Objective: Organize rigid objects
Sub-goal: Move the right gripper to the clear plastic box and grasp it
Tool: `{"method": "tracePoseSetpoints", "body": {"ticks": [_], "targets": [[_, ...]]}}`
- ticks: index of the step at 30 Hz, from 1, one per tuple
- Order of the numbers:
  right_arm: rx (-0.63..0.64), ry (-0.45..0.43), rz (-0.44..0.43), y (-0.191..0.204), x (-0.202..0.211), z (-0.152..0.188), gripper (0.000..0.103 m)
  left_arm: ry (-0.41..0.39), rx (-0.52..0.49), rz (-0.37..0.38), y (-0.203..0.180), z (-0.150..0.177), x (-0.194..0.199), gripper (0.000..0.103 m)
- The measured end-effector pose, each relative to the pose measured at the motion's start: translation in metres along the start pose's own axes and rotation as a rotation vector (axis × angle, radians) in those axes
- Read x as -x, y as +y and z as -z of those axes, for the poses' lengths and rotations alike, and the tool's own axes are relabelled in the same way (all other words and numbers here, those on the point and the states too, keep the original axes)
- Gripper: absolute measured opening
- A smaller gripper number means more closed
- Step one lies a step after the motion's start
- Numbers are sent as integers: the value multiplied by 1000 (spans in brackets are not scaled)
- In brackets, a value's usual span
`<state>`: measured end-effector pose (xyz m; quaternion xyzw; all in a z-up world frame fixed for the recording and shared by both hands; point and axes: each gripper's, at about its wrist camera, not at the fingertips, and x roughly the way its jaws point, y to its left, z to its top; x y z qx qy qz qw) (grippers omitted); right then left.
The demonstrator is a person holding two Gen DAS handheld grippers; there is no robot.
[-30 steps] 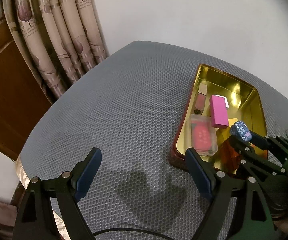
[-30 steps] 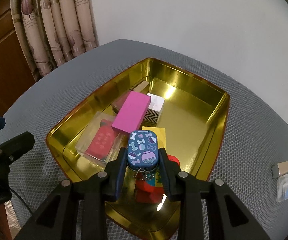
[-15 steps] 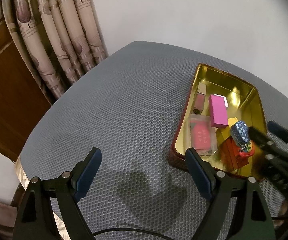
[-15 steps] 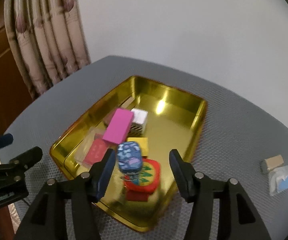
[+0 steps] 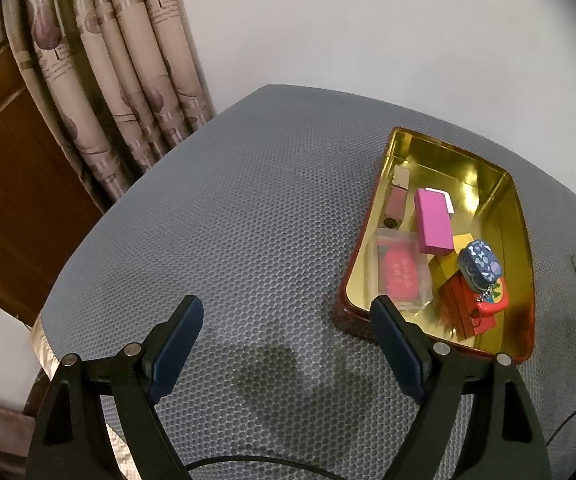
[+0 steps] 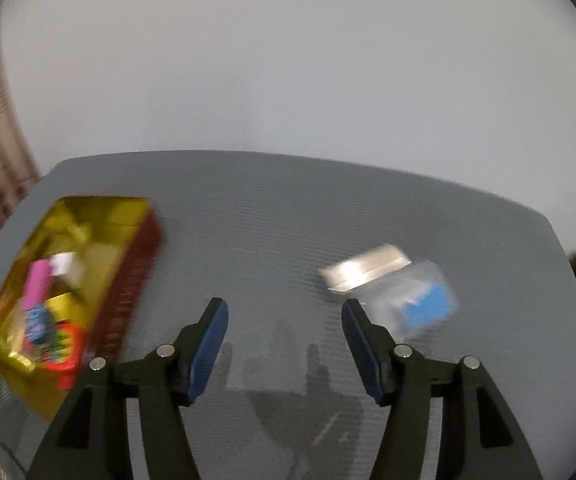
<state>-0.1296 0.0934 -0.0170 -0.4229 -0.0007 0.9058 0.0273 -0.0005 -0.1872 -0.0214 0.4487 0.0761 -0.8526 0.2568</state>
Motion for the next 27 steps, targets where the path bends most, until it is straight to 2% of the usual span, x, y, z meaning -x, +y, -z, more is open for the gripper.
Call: {"method": "tracePoseSetpoints", "body": {"ticks": [4, 8, 13, 20, 27], "targets": [[-125, 68, 24, -38, -16, 0, 61, -7, -8, -8, -2, 0, 1, 83], [-311, 135, -8, -77, -29, 0, 61, 3, -10, -8, -1, 1, -2, 83], [-488, 187, -12, -105, -45, -5, 61, 5, -23, -3, -4, 2, -3, 83], [-620, 216, 31, -123, -62, -15, 62, -5, -24, 5, -4, 2, -1, 83], [-735, 268, 65, -135, -80, -9, 63, 2, -22, 11, -3, 1, -2, 83]]}}
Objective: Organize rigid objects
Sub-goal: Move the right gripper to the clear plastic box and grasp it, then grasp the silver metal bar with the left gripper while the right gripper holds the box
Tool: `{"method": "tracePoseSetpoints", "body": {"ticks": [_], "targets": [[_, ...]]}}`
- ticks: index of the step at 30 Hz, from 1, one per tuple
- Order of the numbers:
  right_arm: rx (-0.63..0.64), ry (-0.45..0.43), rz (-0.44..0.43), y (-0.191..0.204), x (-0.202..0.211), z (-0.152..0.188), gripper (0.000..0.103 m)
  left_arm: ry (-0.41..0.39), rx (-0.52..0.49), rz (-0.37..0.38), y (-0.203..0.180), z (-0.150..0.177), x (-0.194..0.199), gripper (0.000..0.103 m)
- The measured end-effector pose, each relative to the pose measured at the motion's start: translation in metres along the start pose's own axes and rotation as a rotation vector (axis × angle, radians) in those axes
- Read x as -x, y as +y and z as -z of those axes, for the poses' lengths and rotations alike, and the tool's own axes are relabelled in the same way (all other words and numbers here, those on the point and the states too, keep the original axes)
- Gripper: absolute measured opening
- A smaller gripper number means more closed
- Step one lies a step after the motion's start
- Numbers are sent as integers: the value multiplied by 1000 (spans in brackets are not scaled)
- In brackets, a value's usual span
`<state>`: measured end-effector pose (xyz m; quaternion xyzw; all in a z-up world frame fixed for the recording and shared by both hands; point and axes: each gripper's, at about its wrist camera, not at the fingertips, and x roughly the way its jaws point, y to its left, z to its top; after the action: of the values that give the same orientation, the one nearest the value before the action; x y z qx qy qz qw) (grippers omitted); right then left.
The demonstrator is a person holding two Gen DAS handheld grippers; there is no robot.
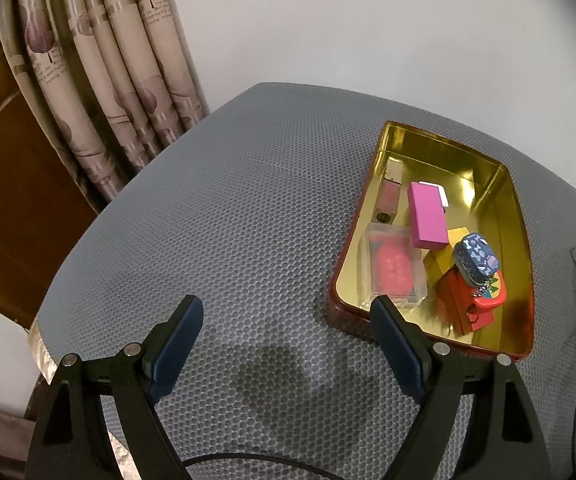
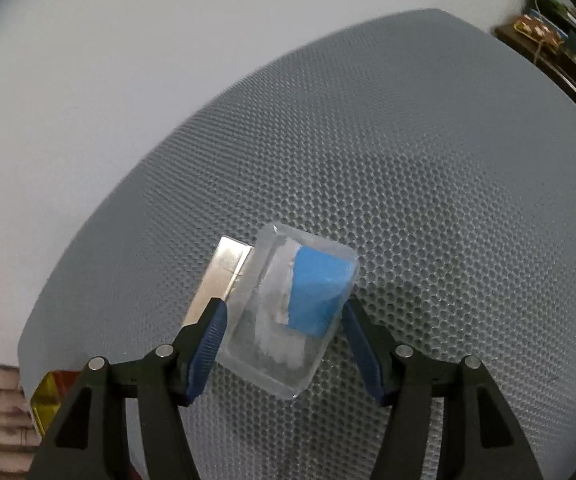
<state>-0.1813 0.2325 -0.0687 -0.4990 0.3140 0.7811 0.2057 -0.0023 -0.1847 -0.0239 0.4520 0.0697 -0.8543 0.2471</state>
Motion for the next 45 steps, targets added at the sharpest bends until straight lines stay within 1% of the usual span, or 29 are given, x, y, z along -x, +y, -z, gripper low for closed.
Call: {"method": "tracePoseSetpoints", "body": {"ticks": [1, 4, 9, 14, 15, 18, 20, 21, 22, 26, 29, 31, 35, 36, 37, 38, 39, 41, 42, 45], "targets": [[6, -12, 6, 1, 0, 0, 63, -1, 1, 0, -1, 0, 0, 83], [76, -38, 44, 5, 1, 1, 64, 2, -3, 0, -2, 0, -1, 83], [158, -44, 118, 17, 0, 2, 66, 7, -12, -4, -4, 2, -3, 83], [314, -67, 207, 26, 0, 10, 67, 11, -7, -5, -3, 2, -5, 83], [326, -68, 208, 24, 1, 12, 67, 14, -3, -4, -2, 2, -5, 83], [346, -39, 220, 19, 0, 12, 67, 14, 3, -3, -1, 2, -5, 83], [381, -13, 226, 13, -10, 15, 67, 8, 4, -1, -1, 2, -4, 83], [395, -12, 230, 8, -10, 14, 67, 3, 4, -1, -1, 2, -3, 83], [419, -17, 254, 3, -11, 17, 67, 1, 4, -3, -2, 2, -3, 83], [488, -96, 195, -12, -3, 32, 67, -30, -18, -5, -7, 2, 3, 83], [496, -134, 124, -24, -1, 36, 67, -70, -39, -12, -13, 3, 13, 83], [501, -154, 99, -29, 0, 35, 67, -109, -54, -4, -19, 3, 24, 83], [576, -188, 76, -32, -3, 35, 67, -146, -149, 34, -46, 0, 42, 83], [586, -193, 67, -34, -2, 36, 67, -151, -177, 40, -54, -1, 45, 83], [591, -197, 48, -37, -1, 37, 61, -150, -211, 54, -65, -1, 48, 83], [588, -192, 32, -46, -1, 36, 60, -147, -240, 71, -78, -2, 52, 83], [584, -195, 20, -53, 1, 37, 59, -159, -265, 87, -91, -2, 56, 83], [590, -192, -5, -58, 3, 36, 59, -179, -323, 119, -117, -2, 62, 91], [604, -196, -8, -54, 6, 48, 59, -178, -356, 147, -134, -2, 63, 93], [644, -218, 8, -67, 12, 53, 59, -169, -410, 205, -173, -1, 63, 93]]}}
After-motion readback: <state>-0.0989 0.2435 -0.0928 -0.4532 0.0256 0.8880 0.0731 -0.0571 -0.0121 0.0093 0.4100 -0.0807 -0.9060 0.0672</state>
